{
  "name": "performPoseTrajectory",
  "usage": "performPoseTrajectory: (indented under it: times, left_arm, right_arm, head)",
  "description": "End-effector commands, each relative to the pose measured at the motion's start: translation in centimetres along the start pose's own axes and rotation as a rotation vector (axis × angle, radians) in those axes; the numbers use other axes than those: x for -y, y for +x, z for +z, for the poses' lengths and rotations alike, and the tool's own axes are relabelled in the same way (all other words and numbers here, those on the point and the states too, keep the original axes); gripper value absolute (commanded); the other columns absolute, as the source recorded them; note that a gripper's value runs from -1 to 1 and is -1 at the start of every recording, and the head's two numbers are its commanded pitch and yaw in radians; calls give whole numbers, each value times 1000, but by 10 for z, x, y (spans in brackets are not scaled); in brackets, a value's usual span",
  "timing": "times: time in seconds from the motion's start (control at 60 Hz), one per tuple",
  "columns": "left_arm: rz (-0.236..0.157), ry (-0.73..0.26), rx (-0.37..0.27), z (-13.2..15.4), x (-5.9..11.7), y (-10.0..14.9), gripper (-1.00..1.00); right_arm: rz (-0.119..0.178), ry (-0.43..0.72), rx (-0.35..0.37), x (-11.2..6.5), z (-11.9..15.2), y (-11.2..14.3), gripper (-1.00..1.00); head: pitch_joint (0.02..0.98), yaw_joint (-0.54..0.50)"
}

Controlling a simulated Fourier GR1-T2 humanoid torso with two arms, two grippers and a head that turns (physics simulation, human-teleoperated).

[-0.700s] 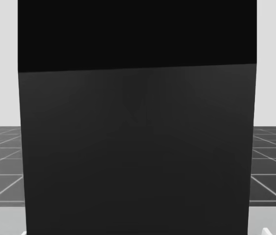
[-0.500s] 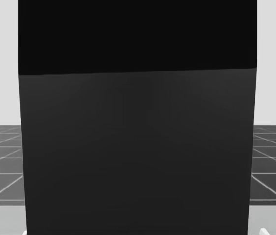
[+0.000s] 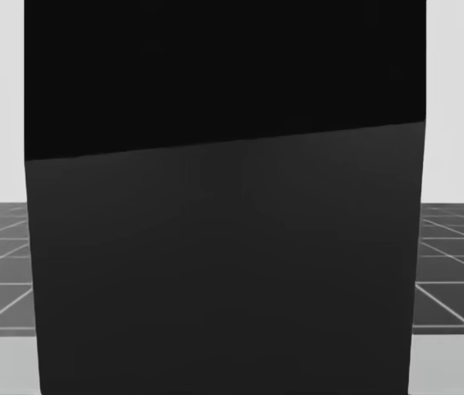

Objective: Reach around the screen and pick up the object behind it.

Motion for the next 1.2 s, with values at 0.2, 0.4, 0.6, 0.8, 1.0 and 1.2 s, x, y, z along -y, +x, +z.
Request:
performPoseTrajectory:
  times: [0.2, 0.4, 0.6, 0.8, 1.0, 1.2]
  left_arm:
    - [-65, -276, -35, 0, -25, -4, -1000]
    - [-59, -451, -77, -10, -34, -13, -1000]
    - [-43, -569, -102, -22, -39, -20, -1000]
    - [-45, -638, -140, -36, -41, -32, -1000]
    - [-39, -656, -168, -44, -43, -44, -1000]
    - [-35, -663, -181, -50, -47, -52, -1000]
  right_arm:
    - [13, 222, 10, 18, 27, -14, -1000]
    - [-40, 389, 13, 25, 37, -24, -1000]
    - [-62, 481, -10, 26, 47, -37, -1000]
    - [-99, 482, -81, 29, 54, -56, -1000]
    - [-104, 438, -122, 32, 78, -68, -1000]
    - [-117, 401, -143, 38, 88, -77, -1000]
  head:
    - [131, -17]
    - [136, -17]
    - [141, -25]
    - [152, -29]
    - [167, -43]
    - [171, -51]
